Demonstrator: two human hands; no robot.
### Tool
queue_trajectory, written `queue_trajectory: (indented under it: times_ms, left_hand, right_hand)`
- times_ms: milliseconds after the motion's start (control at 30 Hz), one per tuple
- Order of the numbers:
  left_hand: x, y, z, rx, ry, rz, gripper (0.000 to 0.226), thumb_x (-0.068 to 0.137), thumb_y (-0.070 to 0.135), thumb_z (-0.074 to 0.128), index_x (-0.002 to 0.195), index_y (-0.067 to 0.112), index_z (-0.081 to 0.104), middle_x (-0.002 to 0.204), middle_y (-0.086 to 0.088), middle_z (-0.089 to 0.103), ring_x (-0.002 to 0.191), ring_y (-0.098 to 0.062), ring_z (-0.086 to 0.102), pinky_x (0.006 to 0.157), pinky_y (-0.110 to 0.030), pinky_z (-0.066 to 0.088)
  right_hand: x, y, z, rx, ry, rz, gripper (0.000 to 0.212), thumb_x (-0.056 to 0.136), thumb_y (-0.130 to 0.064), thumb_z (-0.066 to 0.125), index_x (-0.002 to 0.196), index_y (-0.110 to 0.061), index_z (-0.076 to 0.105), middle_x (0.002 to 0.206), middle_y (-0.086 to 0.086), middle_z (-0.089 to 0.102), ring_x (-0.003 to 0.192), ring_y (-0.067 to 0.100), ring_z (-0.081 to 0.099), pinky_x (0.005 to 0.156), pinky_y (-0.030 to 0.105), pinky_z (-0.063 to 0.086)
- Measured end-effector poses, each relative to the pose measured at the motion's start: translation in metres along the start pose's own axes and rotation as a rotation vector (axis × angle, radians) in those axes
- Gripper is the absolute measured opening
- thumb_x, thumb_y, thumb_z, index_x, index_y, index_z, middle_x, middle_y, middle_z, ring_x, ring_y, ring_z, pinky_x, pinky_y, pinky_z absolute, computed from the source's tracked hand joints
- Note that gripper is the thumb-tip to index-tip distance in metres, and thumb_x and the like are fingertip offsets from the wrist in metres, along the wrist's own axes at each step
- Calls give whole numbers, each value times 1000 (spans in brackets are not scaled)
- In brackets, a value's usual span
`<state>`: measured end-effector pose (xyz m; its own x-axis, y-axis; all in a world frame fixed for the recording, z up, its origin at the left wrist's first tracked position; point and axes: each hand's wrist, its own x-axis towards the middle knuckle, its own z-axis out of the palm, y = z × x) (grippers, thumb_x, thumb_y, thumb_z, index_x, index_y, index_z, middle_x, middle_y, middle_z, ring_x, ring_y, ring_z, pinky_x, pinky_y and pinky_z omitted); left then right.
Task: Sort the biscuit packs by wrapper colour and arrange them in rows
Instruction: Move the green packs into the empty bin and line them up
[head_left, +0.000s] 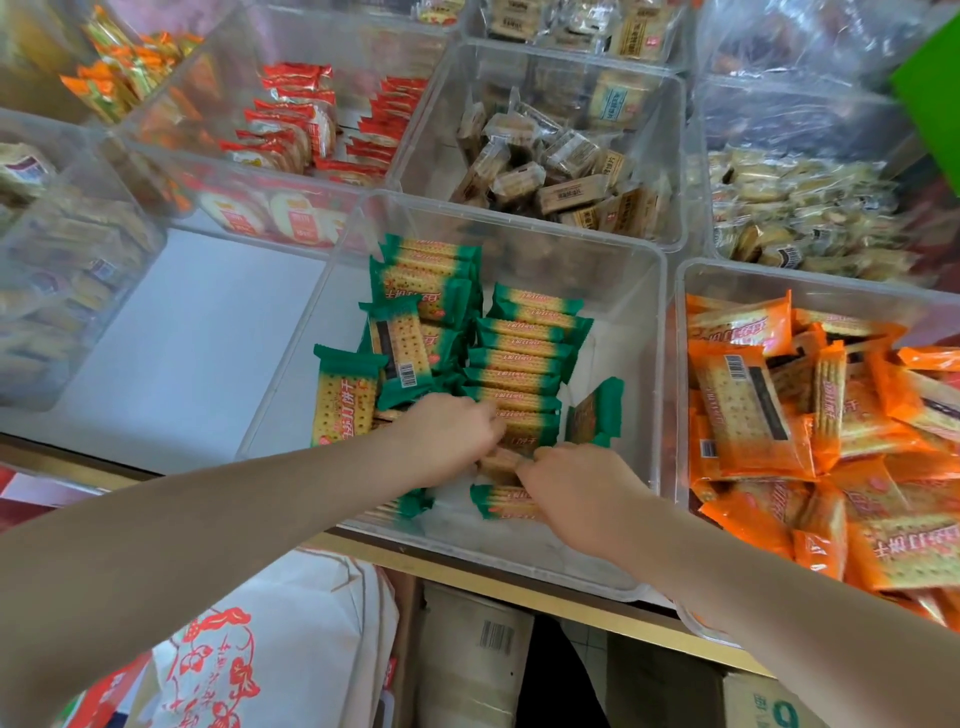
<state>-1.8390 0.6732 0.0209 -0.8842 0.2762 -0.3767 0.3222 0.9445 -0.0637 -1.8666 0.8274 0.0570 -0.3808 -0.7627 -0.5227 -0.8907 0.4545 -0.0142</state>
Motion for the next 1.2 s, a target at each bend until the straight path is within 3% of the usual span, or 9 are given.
queue_trajectory:
  times_ms: [100,267,400,467,633,800,967,1067,1200]
  left_hand:
    - [-5,-11,-4,-20,111,-60,23,92,13,49,115,10,47,107,-7,48,94,-24,56,66,-34,46]
    - [-8,-21,-4,-98,92,-24,32,94,29,45,119,9,46,112,-7,49,94,-23,55,72,-34,48]
    - [-14,-9,2,-13,110,64,50,86,51,48,118,12,49,109,-5,52,92,-23,55,71,-34,46]
    - [-10,-6,6,80,29,82,63,82,60,52,123,12,43,113,-5,51,97,-24,54,74,-35,45]
    - [-1,0,5,81,-33,-1,62,82,48,60,126,11,36,115,-7,51,96,-24,55,72,-35,43]
    - [-2,7,3,147,-24,-71,53,84,37,58,124,10,35,112,-7,50,90,-24,57,61,-33,39]
    - [-3,5,9,210,-11,-122,37,87,19,55,117,8,38,102,-8,53,79,-25,59,44,-27,17]
    - [-8,0,6,255,7,-155,34,74,19,69,102,10,50,82,-5,57,62,-22,60,42,-24,9]
    - [-3,0,10,224,-10,-118,28,89,13,51,115,9,39,100,-6,55,82,-25,61,50,-30,26]
  right_hand:
    - [7,-8,0,56,40,72,30,91,-3,48,121,-8,46,114,10,55,103,27,54,74,36,48]
    - [26,-19,1,19,30,113,39,88,2,49,126,-2,41,121,15,50,108,31,53,77,38,51]
    - [19,-7,-9,-2,1,111,18,93,-7,49,110,-6,54,107,9,57,94,25,59,66,32,44]
    - [12,9,-19,-50,74,99,19,94,-20,52,108,-9,56,102,5,55,91,22,54,72,32,43]
    - [14,41,-25,-244,46,173,57,87,-57,47,125,-14,44,127,9,49,119,29,43,106,41,30]
    - [24,39,-19,-287,-239,215,101,63,-87,45,133,-14,40,124,9,51,116,30,44,102,46,29]
    - [22,23,-13,-397,-331,251,95,71,-72,55,141,-12,31,137,11,40,129,35,30,109,55,14]
    - [17,15,-17,-435,-366,246,77,80,-58,54,140,-14,33,135,12,41,127,35,30,109,54,17]
    - [-3,11,-35,-413,-364,178,69,79,-54,60,133,-16,40,126,10,45,119,30,37,101,44,31]
